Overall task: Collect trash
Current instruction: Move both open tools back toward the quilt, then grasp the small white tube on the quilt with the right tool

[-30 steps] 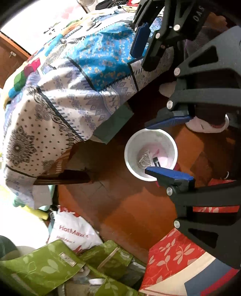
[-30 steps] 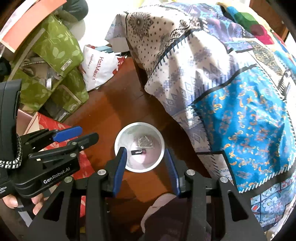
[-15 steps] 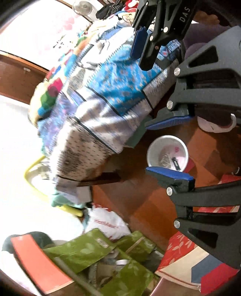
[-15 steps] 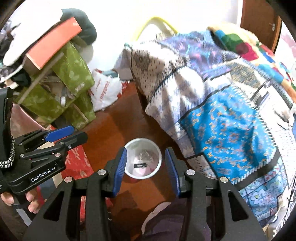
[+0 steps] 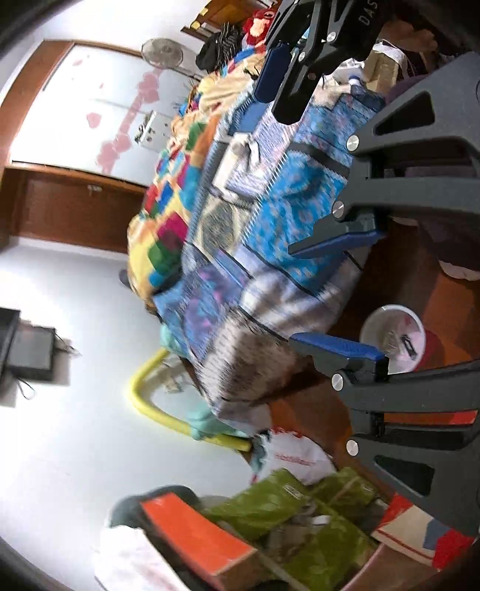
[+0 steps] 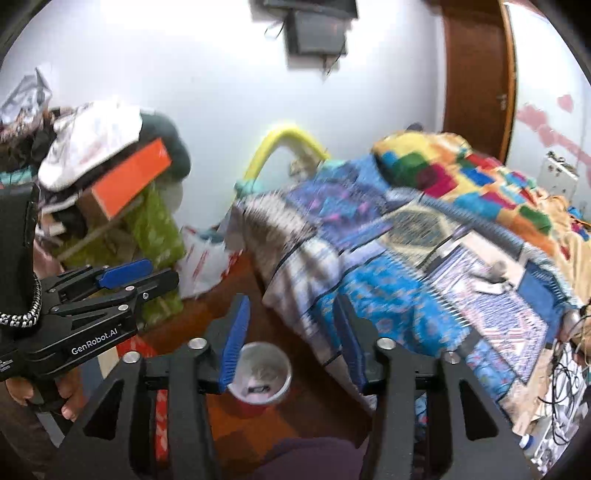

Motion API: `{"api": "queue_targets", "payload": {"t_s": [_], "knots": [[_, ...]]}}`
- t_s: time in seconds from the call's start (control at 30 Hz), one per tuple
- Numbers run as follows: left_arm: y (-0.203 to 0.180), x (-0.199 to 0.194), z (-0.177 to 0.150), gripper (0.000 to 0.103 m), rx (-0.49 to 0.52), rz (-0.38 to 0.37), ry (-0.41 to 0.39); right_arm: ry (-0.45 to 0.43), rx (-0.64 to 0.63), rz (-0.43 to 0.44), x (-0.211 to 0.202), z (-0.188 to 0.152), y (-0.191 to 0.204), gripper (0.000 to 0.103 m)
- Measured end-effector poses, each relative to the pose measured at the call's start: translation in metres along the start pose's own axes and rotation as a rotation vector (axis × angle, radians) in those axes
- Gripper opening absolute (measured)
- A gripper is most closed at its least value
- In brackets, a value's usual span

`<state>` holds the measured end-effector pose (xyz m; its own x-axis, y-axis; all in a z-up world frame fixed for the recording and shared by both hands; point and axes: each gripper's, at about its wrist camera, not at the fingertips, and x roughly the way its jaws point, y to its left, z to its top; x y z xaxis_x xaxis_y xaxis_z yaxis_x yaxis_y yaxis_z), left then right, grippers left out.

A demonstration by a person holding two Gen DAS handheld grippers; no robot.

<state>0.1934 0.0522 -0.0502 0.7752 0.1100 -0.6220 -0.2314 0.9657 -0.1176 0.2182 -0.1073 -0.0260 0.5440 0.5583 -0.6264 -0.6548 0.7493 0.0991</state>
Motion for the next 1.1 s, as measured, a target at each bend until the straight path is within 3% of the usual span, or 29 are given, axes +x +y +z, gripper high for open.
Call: {"api": "queue_targets", "payload": {"t_s": [0.07,0.13,0.17,0.2,0.27,0.3,0.67,1.1], "knots": [[-0.015,-0.002,0.007,0.042,0.018,-0.018,-0.019,-0.033,0.015,-0.016,-0.011,0.002,-0.012,0.054],[-0.033,-0.002,0.014,0.056,0.043,-0.042,-0.036,-0.052,0.033,-0.037,-0.02,0.002,-0.027,0.054],[-0.042,0.0,0.017,0.074,0.058,-0.046,-0.041,-0.058,0.042,-0.05,-0.025,0.002,-0.033,0.054],[-0.052,0.004,0.019,0.085,0.071,-0.04,-0.047,-0.065,0.053,-0.075,-0.028,0.002,-0.042,0.055],[-0.07,0.015,0.022,0.085,0.09,-0.046,-0.048,-0.077,0.076,-0.128,-0.032,0.0,-0.06,0.074],[-0.079,0.022,0.024,0.085,0.101,-0.06,-0.033,-0.086,0.086,-0.144,-0.034,-0.001,-0.068,0.076],[-0.154,0.096,0.04,0.085,0.166,-0.167,0.059,-0.045,0.201,-0.314,-0.032,-0.016,-0.169,0.077],[-0.198,0.198,0.041,0.085,0.219,-0.222,0.157,0.07,0.361,-0.351,0.022,-0.044,-0.264,0.077]]}}
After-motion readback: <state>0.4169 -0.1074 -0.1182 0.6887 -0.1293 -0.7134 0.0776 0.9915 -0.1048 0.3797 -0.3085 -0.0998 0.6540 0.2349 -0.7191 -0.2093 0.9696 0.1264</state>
